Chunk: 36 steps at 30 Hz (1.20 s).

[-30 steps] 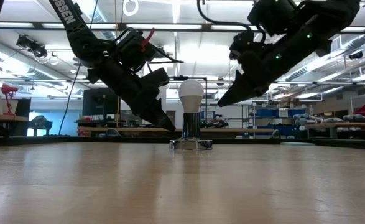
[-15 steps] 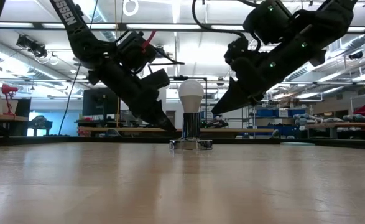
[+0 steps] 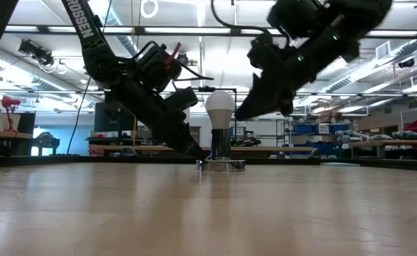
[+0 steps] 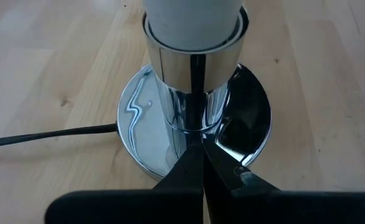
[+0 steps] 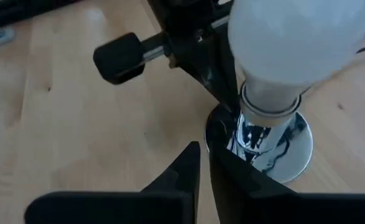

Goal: Screw lightbulb
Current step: Remove the lightbulb from the lamp socket

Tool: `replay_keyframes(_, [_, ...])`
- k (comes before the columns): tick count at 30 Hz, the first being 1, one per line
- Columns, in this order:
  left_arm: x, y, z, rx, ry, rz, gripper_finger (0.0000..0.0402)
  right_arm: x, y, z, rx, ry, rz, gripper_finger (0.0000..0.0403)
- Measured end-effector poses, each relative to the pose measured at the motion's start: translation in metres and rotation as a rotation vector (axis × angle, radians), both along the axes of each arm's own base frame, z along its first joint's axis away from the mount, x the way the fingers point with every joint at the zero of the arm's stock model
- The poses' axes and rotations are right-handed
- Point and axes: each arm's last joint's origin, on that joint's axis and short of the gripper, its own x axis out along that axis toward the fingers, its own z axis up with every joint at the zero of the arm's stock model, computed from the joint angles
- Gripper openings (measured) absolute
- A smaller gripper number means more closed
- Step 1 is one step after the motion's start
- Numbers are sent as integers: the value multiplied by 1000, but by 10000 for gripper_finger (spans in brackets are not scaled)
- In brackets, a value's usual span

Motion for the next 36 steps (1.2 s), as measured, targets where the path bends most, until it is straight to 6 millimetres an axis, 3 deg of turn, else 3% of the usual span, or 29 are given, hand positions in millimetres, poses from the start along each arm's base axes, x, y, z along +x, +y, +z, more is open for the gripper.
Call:
replay_keyframes(4, [0,0,0,0,2,0,1,11,-4,26,11,106,-17,65])
replay_keyframes(9, [0,0,0,2,1,-1,1,23,-7,74,-24,174,-1,108])
replay_keyframes(17, [0,0,-1,18,3,-13,1,31,-22,139,-48,94,-34,197])
replay_keyframes(22, [0,0,-1,18,3,-15,1,30,-37,143,-42,96,-80,246])
replay_keyframes(28, [0,0,-1,18,4,-17,1,35,-49,127,29,150,-111,287])
replay_keyframes(36, [0,0,-1,17,-3,-17,1,53,-53,100,76,236,-79,308])
